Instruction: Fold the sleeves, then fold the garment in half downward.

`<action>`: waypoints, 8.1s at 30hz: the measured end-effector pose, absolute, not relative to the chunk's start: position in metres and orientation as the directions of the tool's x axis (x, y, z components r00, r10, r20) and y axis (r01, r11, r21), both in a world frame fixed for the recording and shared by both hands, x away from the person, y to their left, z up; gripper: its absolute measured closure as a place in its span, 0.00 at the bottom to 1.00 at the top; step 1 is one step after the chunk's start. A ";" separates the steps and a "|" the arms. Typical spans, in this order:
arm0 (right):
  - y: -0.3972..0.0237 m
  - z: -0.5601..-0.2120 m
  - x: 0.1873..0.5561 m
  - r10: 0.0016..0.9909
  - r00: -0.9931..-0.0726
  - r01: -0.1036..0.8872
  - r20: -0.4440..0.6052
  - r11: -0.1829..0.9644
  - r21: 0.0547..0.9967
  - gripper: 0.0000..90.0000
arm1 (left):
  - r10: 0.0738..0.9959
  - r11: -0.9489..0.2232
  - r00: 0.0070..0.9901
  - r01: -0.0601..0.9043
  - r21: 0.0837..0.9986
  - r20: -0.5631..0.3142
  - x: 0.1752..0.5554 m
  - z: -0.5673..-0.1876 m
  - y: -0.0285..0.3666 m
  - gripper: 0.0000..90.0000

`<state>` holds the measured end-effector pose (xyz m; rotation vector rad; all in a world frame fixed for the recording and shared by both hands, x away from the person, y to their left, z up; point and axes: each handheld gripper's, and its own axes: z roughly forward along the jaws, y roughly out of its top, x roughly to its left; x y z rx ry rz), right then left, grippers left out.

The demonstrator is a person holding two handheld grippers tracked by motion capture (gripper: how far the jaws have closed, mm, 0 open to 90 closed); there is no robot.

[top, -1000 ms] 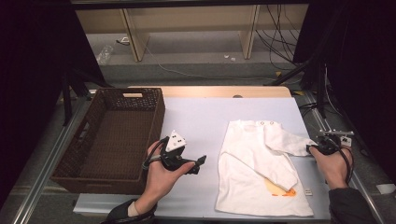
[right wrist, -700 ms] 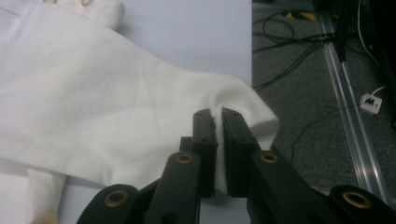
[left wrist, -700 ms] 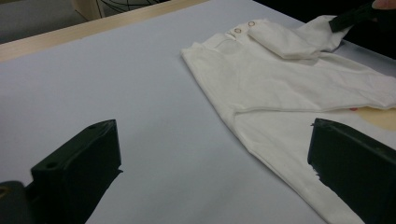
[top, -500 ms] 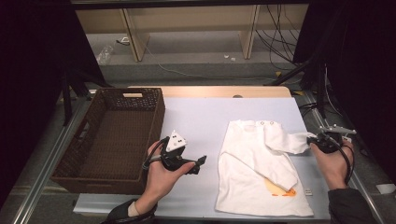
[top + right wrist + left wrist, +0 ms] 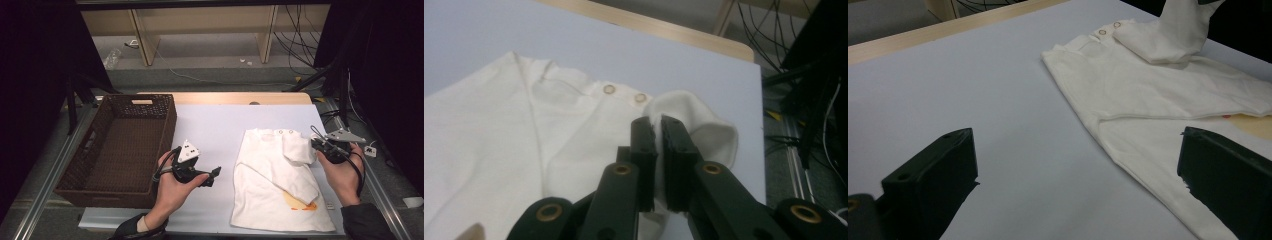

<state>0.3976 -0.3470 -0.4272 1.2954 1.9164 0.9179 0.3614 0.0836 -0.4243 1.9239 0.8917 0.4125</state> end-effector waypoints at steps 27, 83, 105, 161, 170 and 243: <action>-0.265 -0.421 0.376 0.783 -0.603 0.338 -0.153 0.424 0.840 0.95 | 0.732 -0.289 0.677 0.413 0.864 -0.078 0.362 -0.424 0.084 0.02; -0.204 -0.485 0.391 0.690 -0.724 0.487 -0.004 0.514 0.706 0.70 | 0.735 -0.287 0.673 0.421 0.861 -0.084 0.363 -0.425 0.084 0.03; -0.197 -0.482 0.388 0.673 -0.739 0.477 0.008 0.516 0.711 0.84 | 0.734 -0.292 0.674 0.425 0.857 -0.084 0.363 -0.427 0.083 0.03; -0.324 -0.447 0.361 0.843 -0.536 0.505 0.042 0.281 0.816 0.29 | 0.726 -0.284 0.676 0.461 0.841 -0.125 0.366 -0.439 0.087 0.05; -0.326 -0.446 0.363 0.852 -0.522 0.497 0.036 0.270 0.825 0.28 | 0.726 -0.281 0.675 0.465 0.839 -0.130 0.368 -0.441 0.087 0.05; -0.349 -0.476 0.484 0.955 -0.291 0.632 0.063 0.142 0.762 0.36 | 0.735 -0.375 0.663 0.569 0.732 -0.139 0.534 -0.479 -0.035 0.41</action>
